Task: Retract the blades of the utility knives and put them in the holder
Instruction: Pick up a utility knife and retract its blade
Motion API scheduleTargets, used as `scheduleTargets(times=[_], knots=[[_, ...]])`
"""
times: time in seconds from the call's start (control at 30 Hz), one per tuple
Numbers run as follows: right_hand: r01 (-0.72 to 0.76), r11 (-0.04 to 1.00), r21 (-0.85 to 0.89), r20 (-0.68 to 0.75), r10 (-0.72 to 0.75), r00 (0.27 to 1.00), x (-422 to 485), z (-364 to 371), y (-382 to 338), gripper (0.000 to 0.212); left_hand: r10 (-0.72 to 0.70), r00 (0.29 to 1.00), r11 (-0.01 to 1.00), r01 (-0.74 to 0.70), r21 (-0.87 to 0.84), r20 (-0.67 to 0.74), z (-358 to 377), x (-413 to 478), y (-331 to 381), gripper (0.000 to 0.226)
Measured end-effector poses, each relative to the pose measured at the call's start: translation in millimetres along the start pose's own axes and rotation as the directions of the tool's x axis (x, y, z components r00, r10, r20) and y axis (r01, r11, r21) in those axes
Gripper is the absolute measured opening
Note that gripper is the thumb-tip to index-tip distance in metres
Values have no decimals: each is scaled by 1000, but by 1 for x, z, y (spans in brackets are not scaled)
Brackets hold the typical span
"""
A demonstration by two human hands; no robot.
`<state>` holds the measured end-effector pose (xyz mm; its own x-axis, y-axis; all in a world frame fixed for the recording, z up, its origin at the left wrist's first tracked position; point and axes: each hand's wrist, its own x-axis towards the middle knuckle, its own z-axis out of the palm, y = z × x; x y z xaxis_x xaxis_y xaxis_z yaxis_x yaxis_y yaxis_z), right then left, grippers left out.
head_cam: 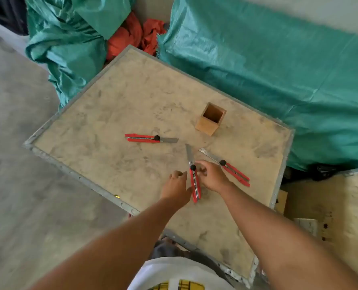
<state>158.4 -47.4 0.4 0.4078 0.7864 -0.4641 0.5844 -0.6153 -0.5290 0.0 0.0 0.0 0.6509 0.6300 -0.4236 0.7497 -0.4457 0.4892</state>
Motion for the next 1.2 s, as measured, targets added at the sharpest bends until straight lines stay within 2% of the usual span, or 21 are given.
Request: scheduleTargets(times=[0.07, 0.13, 0.4, 0.63, 0.77, 0.87, 0.97, 1.13, 1.2], knots=[[-30, 997, 66, 0, 30, 1000, 5, 3, 1, 46, -69, 998, 992, 70, -104, 15, 11, -3, 7, 53], [-21, 998, 65, -9, 21, 1000, 8, 7, 0, 44, -97, 995, 989, 99, -110, 18, 22, -8, 13, 50], [-64, 978, 197, -35, 72, 997, 20, 15, 7, 26, -56, 989, 996, 46, -81, -134, 50, -11, 8, 33], [-85, 916, 393, -22, 102, 995, 15, 5, 7, 20, -32, 997, 973, 14, -231, -71, 39, -14, 2, 41], [-55, 857, 513, -64, 103, 993, 4, -11, -3, 22, -54, 997, 863, 71, -501, 48, 11, -20, 1, 47], [-25, 790, 613, -88, 99, 991, -7, -24, -15, 24, 15, 999, 785, 12, -619, 37, -13, -27, -4, 47], [40, 746, 665, -138, 70, 988, -17, -40, -32, 20, 13, 1000, 644, 10, -765, 24, -37, -28, -15, 41], [133, 737, 663, -184, -11, 983, -35, -67, -63, 25, 57, 997, 520, 7, -854, 43, -82, -28, -19, 37], [155, 770, 619, -192, -42, 980, -43, -73, -74, 24, 72, 996, 498, 4, -867, 46, -96, -27, -21, 39]])
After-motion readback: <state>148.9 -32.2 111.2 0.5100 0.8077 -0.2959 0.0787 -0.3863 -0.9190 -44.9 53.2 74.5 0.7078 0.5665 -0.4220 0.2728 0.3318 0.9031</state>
